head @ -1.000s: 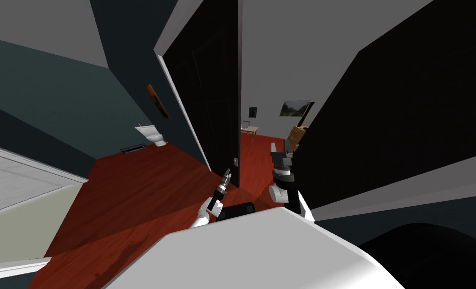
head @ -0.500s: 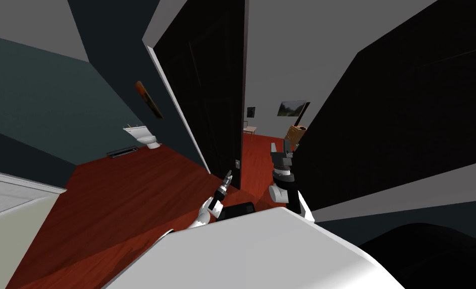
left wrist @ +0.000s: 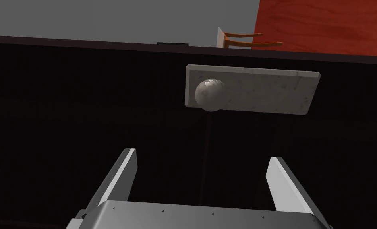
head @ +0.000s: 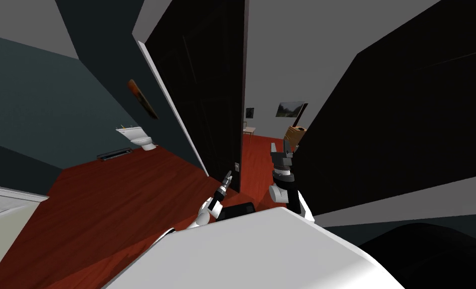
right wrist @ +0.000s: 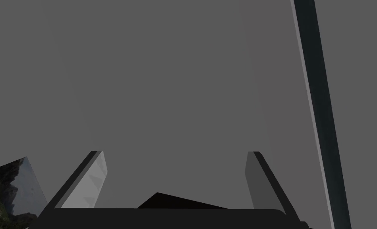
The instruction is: Push the door open
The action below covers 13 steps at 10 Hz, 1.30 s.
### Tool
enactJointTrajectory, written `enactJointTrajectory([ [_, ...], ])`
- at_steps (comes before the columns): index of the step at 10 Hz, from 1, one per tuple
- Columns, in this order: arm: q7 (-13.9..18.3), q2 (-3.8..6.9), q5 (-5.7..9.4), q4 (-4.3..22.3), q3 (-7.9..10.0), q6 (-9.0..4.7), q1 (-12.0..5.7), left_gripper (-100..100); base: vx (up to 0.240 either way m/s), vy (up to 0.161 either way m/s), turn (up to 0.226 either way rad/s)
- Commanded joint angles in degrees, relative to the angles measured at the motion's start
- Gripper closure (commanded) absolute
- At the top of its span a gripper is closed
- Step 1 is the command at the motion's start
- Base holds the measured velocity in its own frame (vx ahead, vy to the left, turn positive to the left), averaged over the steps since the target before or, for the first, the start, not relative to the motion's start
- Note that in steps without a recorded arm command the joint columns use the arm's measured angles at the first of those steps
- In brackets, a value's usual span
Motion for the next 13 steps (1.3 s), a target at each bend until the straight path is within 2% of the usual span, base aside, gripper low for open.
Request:
enactJointTrajectory([
  [1,-0.2,0.05,0.07,0.1,0.13,-0.16,0.2,-100,0.141,-0.107,-0.024],
  [6,-0.6,-0.59,0.3,0.6,0.53,-0.73,0.61,-100,0.182,-0.1,-0.024],
  [7,-0.5,-0.43,0.27,0.5,0.47,-0.67,0.55,-100,0.073,-0.04,0.011],
  [8,-0.5,-0.43,0.27,0.5,0.47,-0.67,0.55,100,-0.015,0.007,-0.003],
  [13,-0.5,-0.43,0.27,0.5,0.47,-0.67,0.55,100,-0.012,0.007,-0.002],
])
